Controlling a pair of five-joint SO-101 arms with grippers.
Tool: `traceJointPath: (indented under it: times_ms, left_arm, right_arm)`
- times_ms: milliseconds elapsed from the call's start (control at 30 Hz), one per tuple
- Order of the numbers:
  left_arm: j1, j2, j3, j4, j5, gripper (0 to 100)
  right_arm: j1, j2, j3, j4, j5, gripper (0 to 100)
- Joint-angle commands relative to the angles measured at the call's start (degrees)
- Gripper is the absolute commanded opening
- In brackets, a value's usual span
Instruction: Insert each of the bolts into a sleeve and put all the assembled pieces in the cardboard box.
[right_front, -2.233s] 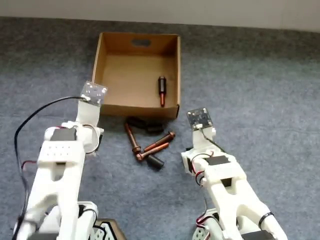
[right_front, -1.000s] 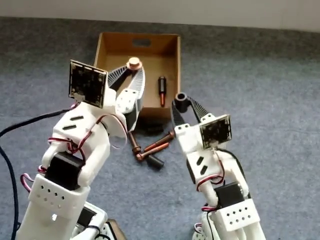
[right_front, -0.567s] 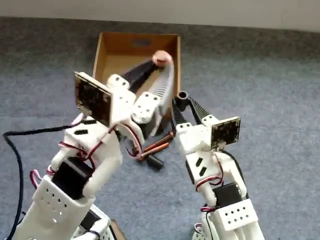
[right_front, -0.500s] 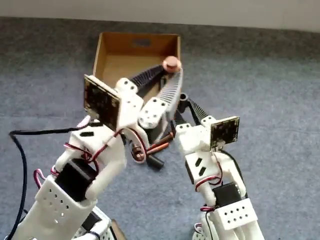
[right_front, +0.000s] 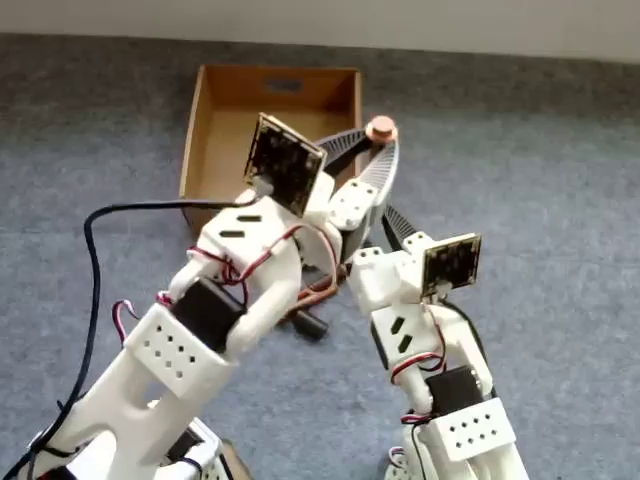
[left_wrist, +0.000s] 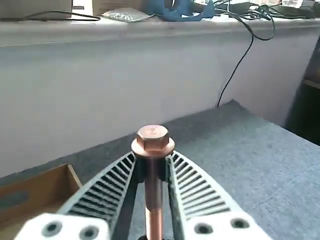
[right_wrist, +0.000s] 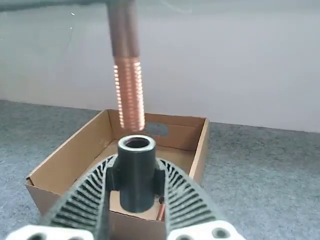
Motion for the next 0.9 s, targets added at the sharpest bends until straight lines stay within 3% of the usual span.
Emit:
traceJointPath:
  times_ms: [0, 867]
  left_arm:
    - [-0.40, 0.84, -2.77, -2.46, 0.09, 1]
    - [-3.30, 0.84, 1.54, -2.55, 0.18, 1]
  right_arm:
    - [-0.13, -1.19, -0.92, -1.01, -0.62, 0.5]
    - [-0.13, -1.19, -0.92, -1.10, -0.62, 0.5]
